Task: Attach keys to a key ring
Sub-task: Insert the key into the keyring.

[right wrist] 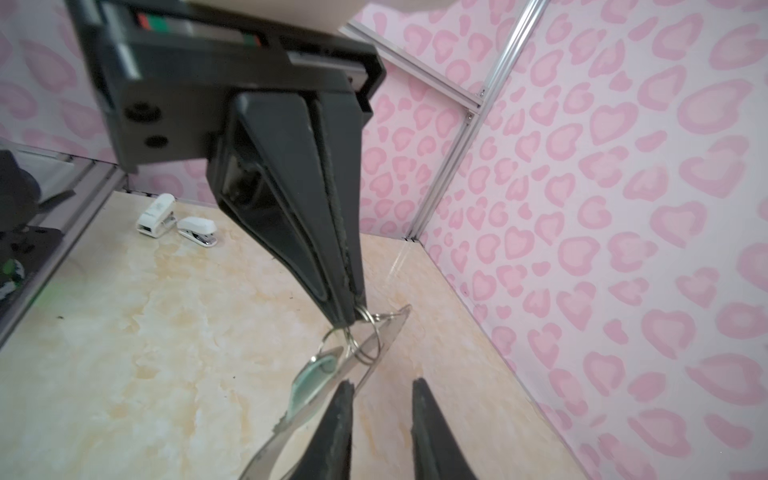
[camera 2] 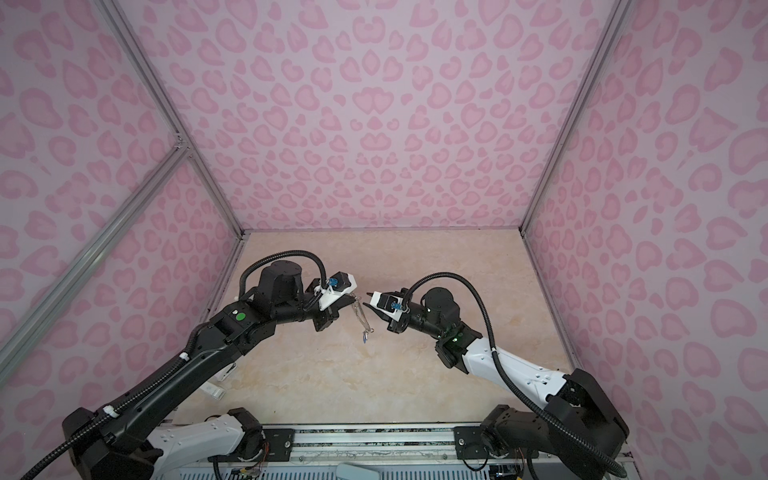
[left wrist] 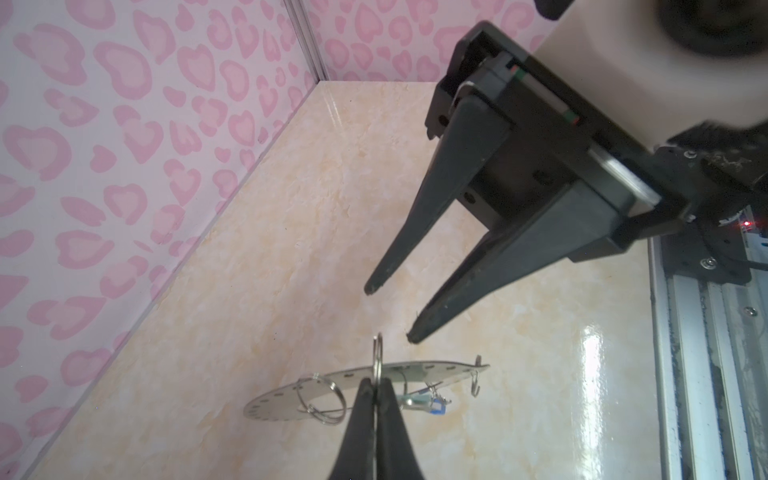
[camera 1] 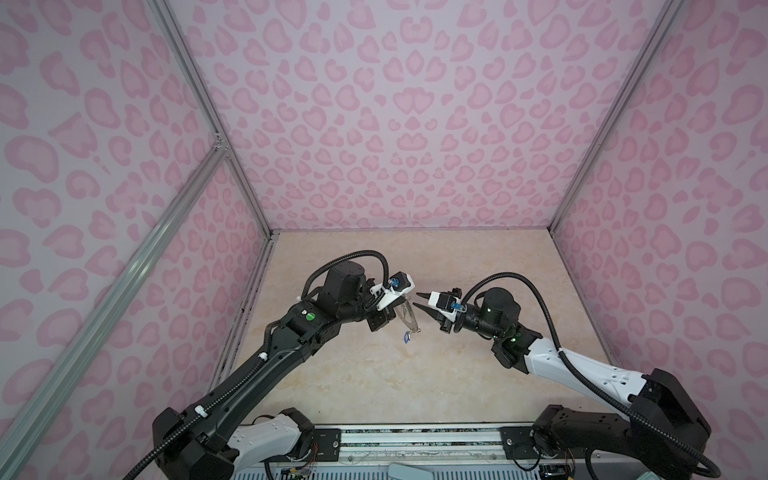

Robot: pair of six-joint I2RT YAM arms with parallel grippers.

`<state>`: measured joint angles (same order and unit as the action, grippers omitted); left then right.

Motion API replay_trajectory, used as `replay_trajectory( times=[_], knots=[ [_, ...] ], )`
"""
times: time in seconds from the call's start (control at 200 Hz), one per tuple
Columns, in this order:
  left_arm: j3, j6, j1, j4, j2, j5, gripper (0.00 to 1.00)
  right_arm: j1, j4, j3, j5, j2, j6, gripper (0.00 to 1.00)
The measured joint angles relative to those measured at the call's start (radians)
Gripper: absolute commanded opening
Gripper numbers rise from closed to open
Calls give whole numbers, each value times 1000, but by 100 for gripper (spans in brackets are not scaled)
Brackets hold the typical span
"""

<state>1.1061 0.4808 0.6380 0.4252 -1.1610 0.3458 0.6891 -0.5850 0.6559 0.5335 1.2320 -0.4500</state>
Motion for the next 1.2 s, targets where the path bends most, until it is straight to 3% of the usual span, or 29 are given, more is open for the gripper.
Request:
replay_trajectory(
  times=[0.375, 0.845, 1.0, 1.04, 1.1, 1.2],
  knots=[
    [77, 8, 39, 86, -58, -66, 3, 5, 8, -2, -12, -5, -31, 20],
    [82, 13, 64, 105, -72, -69, 3, 5, 3, 14, 43, 29, -8, 17],
    [82, 21, 67, 108, -73, -63, 3, 5, 6, 23, 50, 37, -5, 3],
    [82, 32, 67, 108, -72, -65, 8, 5, 8, 26, 52, 37, -5, 0],
    [79, 46, 67, 106, -70, -67, 24, 5, 7, 26, 62, 37, 2, 0],
    [54, 55, 69, 93, -50, -66, 35, 3, 8, 24, 61, 37, -2, 0]
  ],
)
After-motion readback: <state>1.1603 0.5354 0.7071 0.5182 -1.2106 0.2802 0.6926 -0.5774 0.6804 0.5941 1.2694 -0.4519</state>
